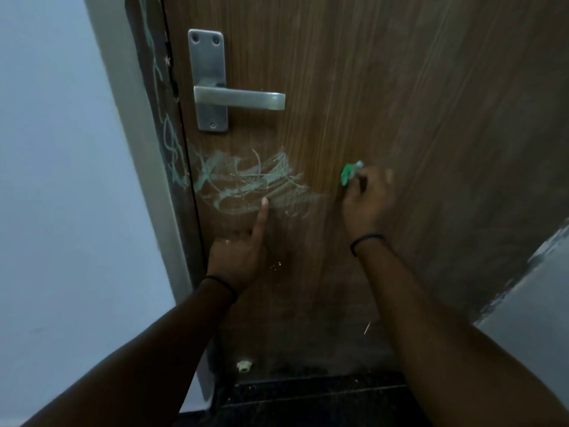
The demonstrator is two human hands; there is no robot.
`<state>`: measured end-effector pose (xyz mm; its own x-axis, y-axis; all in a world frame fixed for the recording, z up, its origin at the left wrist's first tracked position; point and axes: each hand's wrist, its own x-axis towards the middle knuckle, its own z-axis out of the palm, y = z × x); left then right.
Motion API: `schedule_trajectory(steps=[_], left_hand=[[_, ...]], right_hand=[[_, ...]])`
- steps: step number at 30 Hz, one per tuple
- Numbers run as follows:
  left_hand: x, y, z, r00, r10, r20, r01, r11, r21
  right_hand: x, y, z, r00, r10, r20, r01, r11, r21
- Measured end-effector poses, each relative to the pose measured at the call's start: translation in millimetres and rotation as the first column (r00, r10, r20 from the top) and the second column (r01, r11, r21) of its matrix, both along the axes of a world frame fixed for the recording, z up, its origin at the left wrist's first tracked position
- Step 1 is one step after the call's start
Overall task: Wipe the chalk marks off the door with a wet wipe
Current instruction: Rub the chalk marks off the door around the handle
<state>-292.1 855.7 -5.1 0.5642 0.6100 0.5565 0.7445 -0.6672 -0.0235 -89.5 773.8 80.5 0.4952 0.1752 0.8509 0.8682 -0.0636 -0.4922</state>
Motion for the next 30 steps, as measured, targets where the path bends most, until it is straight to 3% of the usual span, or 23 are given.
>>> schedule_trajectory(steps=[3,8,15,18,20,23,25,28,30], left_hand=[[0,-1,-11,0.999,0.016,0.044,-0.015,1.0,-0.024],[-7,1,-46,0.996,0.034,0.086,-0.025,0.994,-0.105],[-1,6,-53,0.996,0.082,-0.031,-0.084,0.993,-0.085],[2,6,-55,0.995,0.103,-0.014,-0.104,0.987,-0.118],[0,6,-54,0.994,0.105,0.015,-0.102,0.986,-0.129],[-4,6,-51,0.994,0.103,0.02,-0.1,0.988,-0.117],[-3,5,-51,0.995,0.098,0.019,-0.095,0.988,-0.12],[0,2,-50,0.994,0.103,0.045,-0.096,0.987,-0.127],[-4,2,-49,0.992,0.101,0.075,-0.091,0.988,-0.125]], right_hand=[[-15,13,12,0.999,0.036,-0.016,-0.036,0.999,0.008],[-29,10,-26,0.967,0.221,0.131,-0.183,0.951,-0.248],[-29,19,-22,0.99,0.101,0.099,-0.096,0.994,-0.053],[-47,26,-37,0.952,0.22,0.212,-0.179,0.964,-0.197],[-42,18,-45,0.953,0.241,0.183,-0.192,0.949,-0.249],[-33,18,-25,0.988,0.138,0.065,-0.135,0.989,-0.054],[-44,32,-8,0.987,0.142,0.076,-0.143,0.99,0.012],[-73,42,-25,0.944,0.263,0.198,-0.236,0.96,-0.15],[-70,32,-44,0.943,0.291,0.164,-0.254,0.944,-0.211]])
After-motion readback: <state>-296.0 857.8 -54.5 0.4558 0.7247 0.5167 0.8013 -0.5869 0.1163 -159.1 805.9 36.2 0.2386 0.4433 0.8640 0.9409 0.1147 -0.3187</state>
